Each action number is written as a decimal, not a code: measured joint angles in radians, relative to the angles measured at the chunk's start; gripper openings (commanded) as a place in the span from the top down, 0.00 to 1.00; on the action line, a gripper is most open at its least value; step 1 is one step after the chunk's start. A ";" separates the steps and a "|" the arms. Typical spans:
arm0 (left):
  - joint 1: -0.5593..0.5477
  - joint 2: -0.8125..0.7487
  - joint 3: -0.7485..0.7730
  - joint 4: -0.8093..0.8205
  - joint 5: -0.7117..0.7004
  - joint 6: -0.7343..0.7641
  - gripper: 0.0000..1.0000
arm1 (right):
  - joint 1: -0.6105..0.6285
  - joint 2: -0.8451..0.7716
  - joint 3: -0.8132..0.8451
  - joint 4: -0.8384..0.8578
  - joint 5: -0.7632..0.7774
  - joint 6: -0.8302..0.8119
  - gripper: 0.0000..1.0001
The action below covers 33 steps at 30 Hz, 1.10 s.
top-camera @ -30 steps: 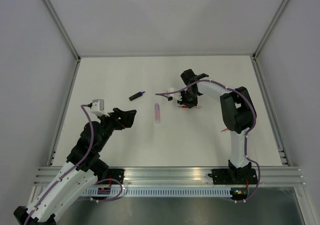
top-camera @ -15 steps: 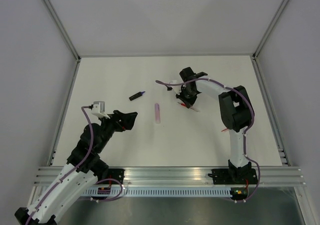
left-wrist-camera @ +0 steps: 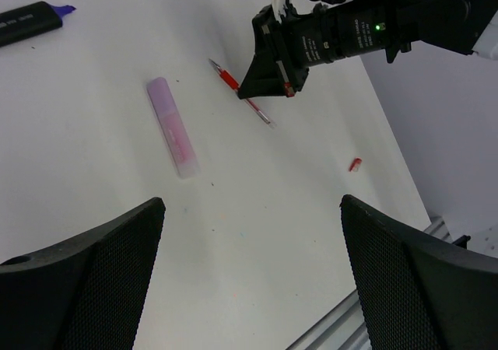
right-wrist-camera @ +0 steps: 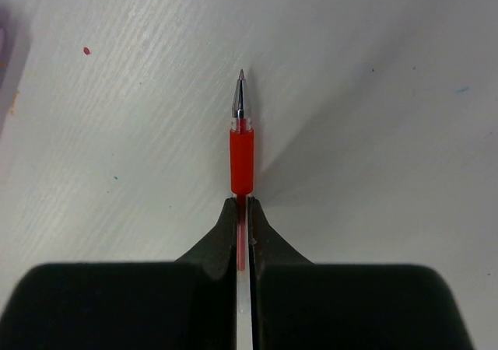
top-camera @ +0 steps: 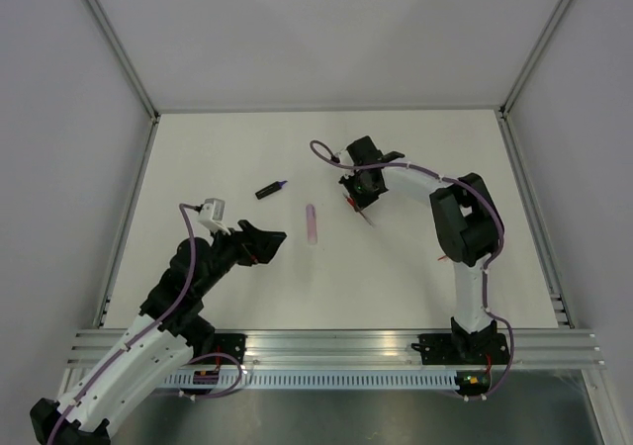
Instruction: Insert the pens into the pen caps
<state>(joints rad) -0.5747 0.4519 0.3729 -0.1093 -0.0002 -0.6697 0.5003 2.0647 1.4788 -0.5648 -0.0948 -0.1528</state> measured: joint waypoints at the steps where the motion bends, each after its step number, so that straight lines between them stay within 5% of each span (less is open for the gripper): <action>1: 0.000 0.000 0.000 0.000 0.014 -0.008 0.03 | 0.000 -0.008 -0.013 0.016 -0.002 0.034 1.00; 14: 0.000 0.130 0.000 0.025 0.166 -0.064 0.04 | 0.033 -0.223 -0.083 0.128 0.024 0.314 1.00; 23: 0.000 0.349 0.055 0.174 0.327 -0.061 0.05 | 0.116 -0.546 -0.340 0.344 -0.057 0.532 1.00; 33: 0.000 0.377 0.151 0.254 0.423 -0.041 0.05 | 0.241 -0.772 -0.560 0.664 -0.087 0.752 1.00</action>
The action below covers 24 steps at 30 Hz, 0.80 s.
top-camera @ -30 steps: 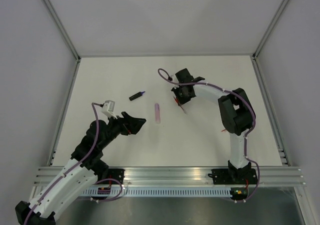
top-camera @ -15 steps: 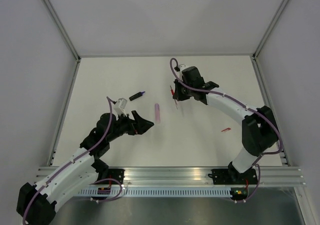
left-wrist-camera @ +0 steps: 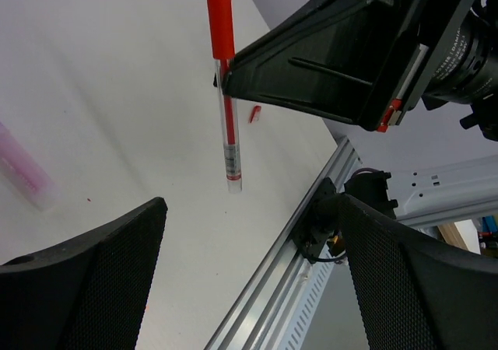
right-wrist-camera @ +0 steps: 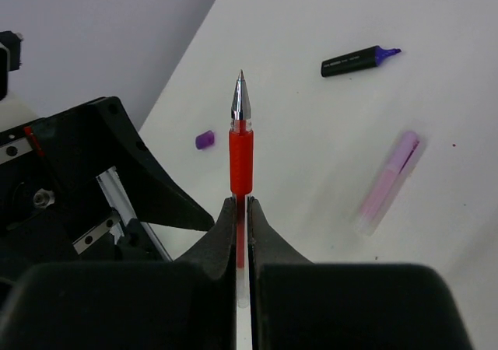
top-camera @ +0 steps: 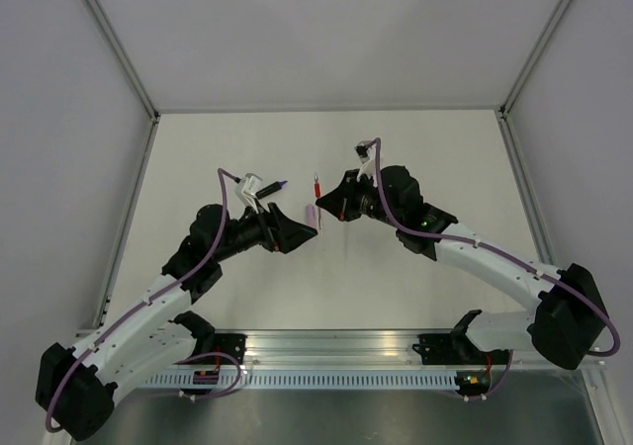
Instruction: Insert the pens into the pen caps
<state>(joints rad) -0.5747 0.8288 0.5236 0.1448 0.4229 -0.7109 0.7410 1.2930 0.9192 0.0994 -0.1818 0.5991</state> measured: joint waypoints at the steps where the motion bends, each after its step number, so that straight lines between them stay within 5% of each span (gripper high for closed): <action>1: 0.000 0.002 0.009 0.001 0.001 0.003 0.06 | 0.005 -0.010 -0.008 0.010 0.001 0.011 1.00; 16: 0.000 0.112 0.040 0.029 0.035 0.024 0.11 | 0.058 -0.089 -0.071 0.157 0.000 0.100 1.00; 20: 0.000 0.134 0.042 0.065 0.078 0.023 0.16 | 0.070 -0.081 -0.071 0.183 -0.001 0.108 1.00; 24: 0.000 0.145 0.043 0.103 0.121 0.023 0.33 | 0.080 -0.075 -0.078 0.210 -0.001 0.113 1.00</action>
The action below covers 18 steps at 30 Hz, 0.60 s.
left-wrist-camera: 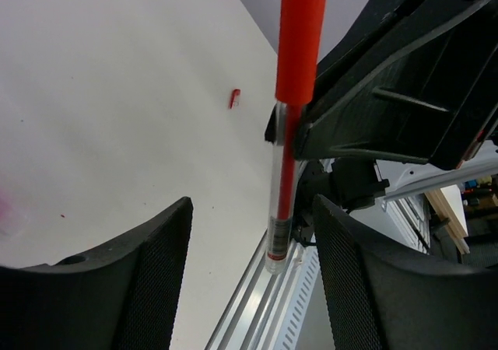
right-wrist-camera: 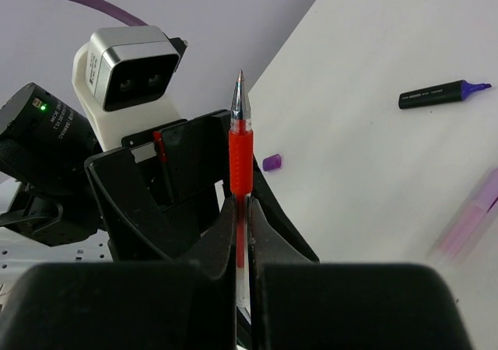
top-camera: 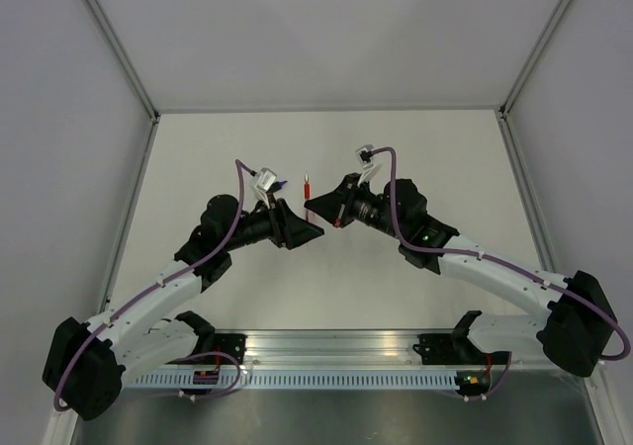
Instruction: Insert the pens into the pen caps
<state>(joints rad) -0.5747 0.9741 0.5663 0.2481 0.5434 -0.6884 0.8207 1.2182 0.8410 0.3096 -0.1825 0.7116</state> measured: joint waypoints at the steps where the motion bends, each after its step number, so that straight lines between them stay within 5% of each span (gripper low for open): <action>1: 0.000 0.000 0.000 0.004 0.007 0.000 0.36 | 0.001 0.003 -0.002 0.009 0.000 0.001 1.00; 7: 0.000 0.001 0.000 0.043 0.031 0.000 0.61 | 0.021 0.039 -0.005 0.040 0.000 0.003 1.00; 12: 0.008 0.002 0.000 0.018 0.026 0.000 0.98 | 0.029 0.064 -0.005 0.066 -0.005 0.006 1.00; 18: 0.006 0.002 0.014 -0.030 0.019 0.013 0.98 | 0.032 0.073 0.002 0.048 0.005 -0.010 0.56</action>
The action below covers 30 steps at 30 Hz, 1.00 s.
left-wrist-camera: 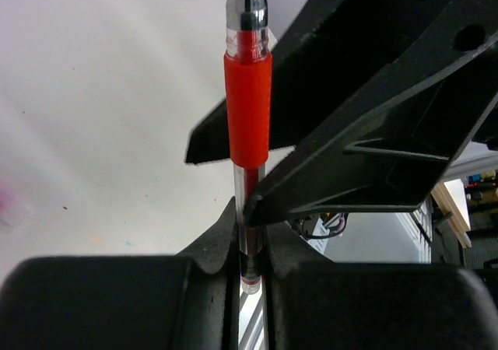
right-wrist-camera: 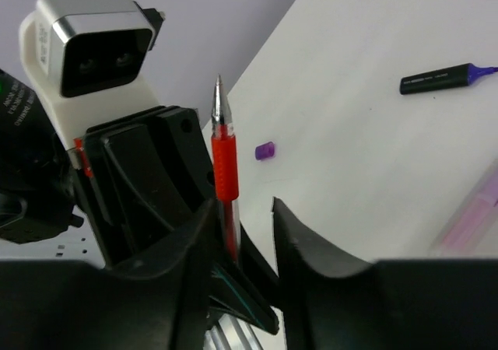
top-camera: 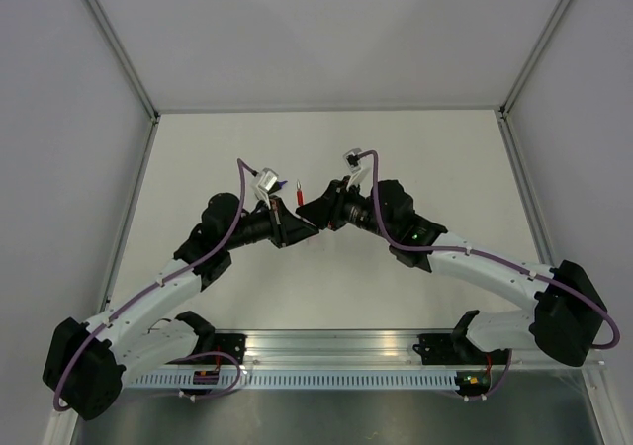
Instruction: Insert the pens into the pen caps
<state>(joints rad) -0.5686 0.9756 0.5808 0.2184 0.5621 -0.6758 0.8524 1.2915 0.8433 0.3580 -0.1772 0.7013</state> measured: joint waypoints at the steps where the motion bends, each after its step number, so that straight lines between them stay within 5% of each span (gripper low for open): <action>1: -0.002 0.000 0.003 -0.008 0.002 0.006 0.98 | 0.002 0.000 0.008 -0.029 0.010 -0.013 0.54; 12: -0.005 0.000 -0.013 -0.093 -0.014 0.087 0.98 | -0.029 -0.104 0.138 -0.431 0.250 -0.301 0.48; 23: -0.005 0.003 -0.059 -0.124 -0.149 0.124 0.98 | -0.395 -0.017 0.327 -0.837 0.302 -1.054 0.45; 26: -0.005 -0.042 -0.064 -0.138 -0.181 0.129 0.98 | -0.470 0.093 0.410 -0.958 0.361 -1.011 0.46; 30: -0.005 -0.091 -0.064 -0.144 -0.202 0.130 0.98 | -0.641 0.320 0.674 -1.186 0.474 -0.694 0.47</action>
<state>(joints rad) -0.5739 0.8848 0.5167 0.0746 0.3603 -0.5461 0.2111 1.6112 1.5173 -0.8280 0.2970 0.0078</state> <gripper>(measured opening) 0.129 0.546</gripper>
